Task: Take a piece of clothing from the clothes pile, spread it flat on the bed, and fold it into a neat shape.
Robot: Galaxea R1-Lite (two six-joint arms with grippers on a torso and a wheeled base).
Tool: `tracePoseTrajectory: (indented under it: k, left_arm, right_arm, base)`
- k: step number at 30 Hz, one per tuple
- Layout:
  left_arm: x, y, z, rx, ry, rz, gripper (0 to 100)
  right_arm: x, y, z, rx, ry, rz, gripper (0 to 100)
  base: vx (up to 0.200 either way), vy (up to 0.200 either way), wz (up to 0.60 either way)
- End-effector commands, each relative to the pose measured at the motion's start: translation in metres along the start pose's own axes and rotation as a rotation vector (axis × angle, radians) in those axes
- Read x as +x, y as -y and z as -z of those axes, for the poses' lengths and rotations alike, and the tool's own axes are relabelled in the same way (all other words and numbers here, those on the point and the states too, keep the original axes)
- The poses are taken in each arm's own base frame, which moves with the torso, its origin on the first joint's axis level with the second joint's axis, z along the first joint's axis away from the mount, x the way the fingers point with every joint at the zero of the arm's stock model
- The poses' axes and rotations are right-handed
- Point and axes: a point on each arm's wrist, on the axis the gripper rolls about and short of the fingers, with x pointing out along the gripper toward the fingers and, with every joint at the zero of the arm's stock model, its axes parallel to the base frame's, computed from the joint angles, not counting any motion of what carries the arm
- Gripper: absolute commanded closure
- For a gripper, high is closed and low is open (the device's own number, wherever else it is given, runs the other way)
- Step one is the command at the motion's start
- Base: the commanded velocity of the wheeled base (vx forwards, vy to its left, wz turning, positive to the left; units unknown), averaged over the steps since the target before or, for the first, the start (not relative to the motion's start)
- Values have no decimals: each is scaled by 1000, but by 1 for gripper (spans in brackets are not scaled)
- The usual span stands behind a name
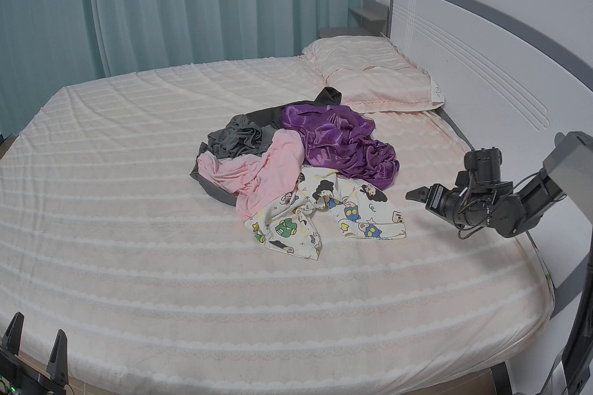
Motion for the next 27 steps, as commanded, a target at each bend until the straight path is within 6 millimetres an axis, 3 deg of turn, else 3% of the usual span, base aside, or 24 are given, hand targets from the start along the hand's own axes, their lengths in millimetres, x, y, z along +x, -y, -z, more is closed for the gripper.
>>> tracePoseTrajectory:
  k: [1, 10, 24, 27]
  left_arm:
    - [0, 0, 5, -1, -1, -1, 0]
    - [0, 0, 5, -1, -1, -1, 0]
    - [0, 0, 5, -1, -1, -1, 0]
    - [0, 0, 5, -1, -1, -1, 0]
  right_arm:
    - [54, 1, 29, -16, -58, 32, 0]
    - [89, -12, 46, -48, -66, 24, 0]
    - [99, -72, 65, -130, -112, -52, 0]
    - [101, -76, 66, -141, -137, -32, 0]
  base:
    - [0, 0, 0]
    - [0, 0, 0]
    - [0, 0, 0]
    - [0, 0, 0]
